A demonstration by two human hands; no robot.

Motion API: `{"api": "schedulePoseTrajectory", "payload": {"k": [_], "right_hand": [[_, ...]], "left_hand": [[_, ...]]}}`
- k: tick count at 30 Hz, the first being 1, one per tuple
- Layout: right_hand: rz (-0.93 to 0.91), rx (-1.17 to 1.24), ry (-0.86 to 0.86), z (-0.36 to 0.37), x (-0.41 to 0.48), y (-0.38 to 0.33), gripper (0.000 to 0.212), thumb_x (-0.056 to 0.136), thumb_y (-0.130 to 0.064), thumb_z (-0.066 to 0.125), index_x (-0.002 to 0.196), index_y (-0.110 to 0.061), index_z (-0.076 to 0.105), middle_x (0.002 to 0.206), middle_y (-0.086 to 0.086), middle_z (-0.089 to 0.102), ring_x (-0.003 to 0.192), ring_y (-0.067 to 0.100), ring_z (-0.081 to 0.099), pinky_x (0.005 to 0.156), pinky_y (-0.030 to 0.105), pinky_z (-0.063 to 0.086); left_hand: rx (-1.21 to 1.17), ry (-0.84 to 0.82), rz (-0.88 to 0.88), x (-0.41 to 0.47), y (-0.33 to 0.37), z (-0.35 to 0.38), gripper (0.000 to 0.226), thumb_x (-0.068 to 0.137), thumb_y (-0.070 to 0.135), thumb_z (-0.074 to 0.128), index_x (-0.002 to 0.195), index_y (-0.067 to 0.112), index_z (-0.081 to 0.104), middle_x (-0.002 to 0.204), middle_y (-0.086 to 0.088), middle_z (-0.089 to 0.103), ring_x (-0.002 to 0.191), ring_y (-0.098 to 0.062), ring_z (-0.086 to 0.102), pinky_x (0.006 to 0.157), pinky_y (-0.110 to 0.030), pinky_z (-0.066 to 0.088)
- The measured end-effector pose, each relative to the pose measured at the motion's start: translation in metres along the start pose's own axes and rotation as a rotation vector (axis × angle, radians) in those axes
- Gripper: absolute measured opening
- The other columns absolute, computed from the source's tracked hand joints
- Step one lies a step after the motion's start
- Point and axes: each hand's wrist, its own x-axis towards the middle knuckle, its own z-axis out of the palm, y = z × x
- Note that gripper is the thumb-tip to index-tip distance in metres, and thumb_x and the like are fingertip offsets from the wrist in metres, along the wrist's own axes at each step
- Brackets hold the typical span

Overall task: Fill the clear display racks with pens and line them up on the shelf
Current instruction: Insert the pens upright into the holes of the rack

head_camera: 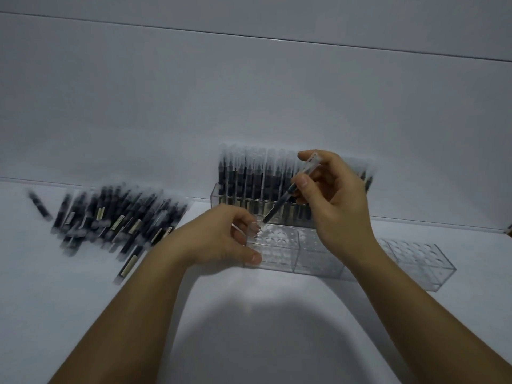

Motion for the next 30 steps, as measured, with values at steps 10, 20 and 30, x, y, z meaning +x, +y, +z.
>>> {"api": "schedulePoseTrajectory", "payload": {"k": [10, 20, 30], "right_hand": [[-0.123, -0.256, -0.231, 0.025, 0.005, 0.000, 0.037, 0.100, -0.014, 0.064, 0.136, -0.021, 0.062, 0.075, -0.012, 0.052, 0.071, 0.011, 0.054, 0.069, 0.028, 0.049], [-0.083, -0.353, -0.297, 0.029, -0.001, 0.006, 0.039, 0.101, -0.014, 0.063, 0.139, -0.021, 0.060, 0.080, -0.008, 0.055, 0.075, 0.011, 0.055, 0.069, 0.016, 0.045], [-0.041, -0.355, -0.293, 0.011, -0.011, 0.013, 0.040, 0.098, -0.025, 0.069, 0.136, -0.022, 0.060, 0.087, -0.014, 0.067, 0.085, 0.007, 0.065, 0.075, 0.018, 0.052]], "left_hand": [[0.012, -0.023, 0.007, 0.000, 0.003, -0.001, 0.043, 0.068, 0.034, 0.092, 0.101, 0.028, 0.066, 0.103, 0.004, 0.069, 0.096, -0.015, 0.066, 0.082, -0.027, 0.056], [0.008, -0.039, 0.023, 0.002, 0.000, -0.001, 0.040, 0.067, 0.033, 0.093, 0.094, 0.027, 0.065, 0.094, 0.006, 0.066, 0.093, -0.017, 0.066, 0.075, -0.024, 0.054], [0.081, -0.022, -0.013, -0.001, -0.003, -0.010, 0.038, 0.069, 0.030, 0.092, 0.095, 0.025, 0.065, 0.098, 0.003, 0.068, 0.095, -0.021, 0.067, 0.087, -0.040, 0.057]]}}
